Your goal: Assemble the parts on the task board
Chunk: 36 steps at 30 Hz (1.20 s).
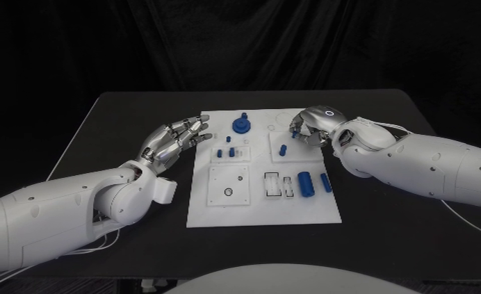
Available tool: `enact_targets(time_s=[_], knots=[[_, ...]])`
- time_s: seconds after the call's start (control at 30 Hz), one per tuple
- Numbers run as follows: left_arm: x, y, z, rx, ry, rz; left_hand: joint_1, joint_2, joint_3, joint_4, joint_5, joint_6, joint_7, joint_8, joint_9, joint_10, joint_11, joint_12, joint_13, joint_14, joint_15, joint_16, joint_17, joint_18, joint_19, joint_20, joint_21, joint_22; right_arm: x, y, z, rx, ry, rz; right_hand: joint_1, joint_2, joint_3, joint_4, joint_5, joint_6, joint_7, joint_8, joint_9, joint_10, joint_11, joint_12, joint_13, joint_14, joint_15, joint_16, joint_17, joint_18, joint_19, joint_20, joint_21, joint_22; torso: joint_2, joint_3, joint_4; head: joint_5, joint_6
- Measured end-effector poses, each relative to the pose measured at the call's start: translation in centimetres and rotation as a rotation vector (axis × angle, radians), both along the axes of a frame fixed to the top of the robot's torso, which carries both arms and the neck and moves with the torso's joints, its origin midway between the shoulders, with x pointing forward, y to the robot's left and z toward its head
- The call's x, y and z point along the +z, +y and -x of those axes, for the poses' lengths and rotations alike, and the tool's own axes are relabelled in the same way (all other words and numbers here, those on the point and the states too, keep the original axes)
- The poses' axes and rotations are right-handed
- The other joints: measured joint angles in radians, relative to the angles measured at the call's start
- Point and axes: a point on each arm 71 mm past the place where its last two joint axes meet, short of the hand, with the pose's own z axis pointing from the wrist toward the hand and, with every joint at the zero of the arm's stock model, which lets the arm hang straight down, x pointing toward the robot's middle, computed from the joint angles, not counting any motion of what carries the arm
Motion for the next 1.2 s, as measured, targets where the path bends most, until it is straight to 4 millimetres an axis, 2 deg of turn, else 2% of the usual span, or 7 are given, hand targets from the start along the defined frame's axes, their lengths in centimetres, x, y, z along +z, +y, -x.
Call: enact_targets(time_s=[0.07,0.1,0.33,0.57,0.7,0.93,1.2], knots=[[-0.1,0.0,0.0,0.001,0.001,0.000,0.000,0.000,0.000,0.000,0.000,0.000,0.000,0.000,0.000,0.000,0.000,0.000,0.000,0.000,0.000,0.000,0.000,0.000,0.001,0.001,0.000,0.001,0.2,0.0,0.0,0.001,-0.004,-0.003,-0.003,-0.003,-0.001,0.001,-0.004,0.000,0.000,0.000,0.007,0.003,0.003,-0.003,-0.002,0.000,0.000,0.000,0.000,0.000,0.000,0.000,0.000,0.000,0.000,0.0001,0.0000,0.001,-0.001],[-0.1,0.0,0.0,0.001,0.001,-0.001,0.000,0.000,0.000,0.000,0.000,0.000,0.000,0.000,0.000,0.000,0.000,0.000,0.000,0.000,0.000,0.000,0.000,0.000,0.001,0.001,0.000,0.001,0.4,0.0,0.0,0.001,-0.008,-0.005,-0.003,-0.003,-0.002,0.002,-0.004,0.000,0.000,0.000,0.028,0.003,0.003,-0.003,-0.002,0.000,0.000,0.000,-0.001,0.000,0.000,0.000,0.000,0.000,0.000,0.0001,0.0001,0.002,-0.002],[-0.1,0.2,0.0,0.004,0.002,-0.003,0.000,0.000,0.000,0.000,0.000,0.000,0.000,0.000,0.000,0.000,0.000,0.000,0.000,0.000,0.000,0.000,0.000,0.000,0.001,0.001,0.000,0.001,2.1,0.2,0.3,0.018,-0.033,-0.029,-0.004,-0.006,-0.002,0.002,-0.004,0.000,0.000,-0.001,0.029,0.003,0.003,-0.009,-0.004,0.000,0.000,0.000,-0.001,0.000,0.000,0.000,0.000,0.000,0.000,0.0001,0.0001,0.013,-0.009],[-0.2,0.2,0.0,0.005,0.004,-0.004,0.000,0.000,0.000,0.000,0.000,0.003,0.003,0.000,0.000,0.000,0.000,0.000,0.000,0.000,0.000,0.004,0.001,0.000,0.003,-0.001,0.000,0.000,4.1,1.2,2.1,0.072,-0.043,-0.078,-0.004,-0.006,-0.005,0.005,-0.004,-0.001,0.000,-0.002,0.035,0.006,0.001,-0.009,-0.006,0.000,0.000,0.000,0.002,0.000,0.000,0.000,0.000,0.000,0.000,0.0000,0.0001,0.020,-0.017],[-0.2,0.3,0.0,0.006,0.004,-0.004,0.000,0.000,0.000,0.000,0.000,0.004,0.004,0.000,0.000,0.000,0.000,0.000,0.001,0.000,0.000,0.004,0.001,0.000,0.005,-0.003,0.000,0.000,4.7,2.6,3.6,0.118,-0.034,-0.111,-0.006,-0.009,-0.005,0.004,-0.004,-0.002,-0.001,0.004,0.036,0.012,0.001,-0.013,-0.009,0.004,-0.004,0.001,0.006,0.000,0.000,0.000,0.006,0.000,0.000,0.0000,0.0001,0.023,-0.022],[-0.4,0.1,0.1,0.004,0.006,-0.003,0.000,0.000,0.000,0.000,0.000,0.004,0.004,0.000,0.000,0.000,0.000,0.000,0.001,0.000,0.000,0.004,0.001,0.000,0.005,-0.003,0.000,0.000,5.4,6.6,6.2,0.227,-0.005,-0.156,-0.009,-0.012,-0.007,0.007,-0.004,0.000,-0.004,0.004,0.036,0.016,-0.002,-0.023,-0.013,0.011,-0.003,0.010,0.014,0.000,0.004,-0.004,0.015,0.000,0.000,-0.0002,0.0001,0.028,-0.031],[-0.4,-0.1,0.2,-0.001,0.009,0.001,0.000,0.000,0.000,0.000,0.004,0.004,0.004,0.000,0.000,0.000,0.000,0.000,0.001,0.000,0.000,0.004,0.001,0.000,0.005,-0.003,0.000,-0.007,4.5,11.4,7.9,0.353,0.007,-0.097,-0.013,-0.016,-0.012,0.011,-0.014,0.005,-0.009,0.004,0.051,0.027,-0.003,-0.036,-0.021,0.020,-0.005,0.027,0.030,0.000,0.011,-0.003,0.034,0.000,0.000,-0.0003,0.0001,0.037,-0.039]])
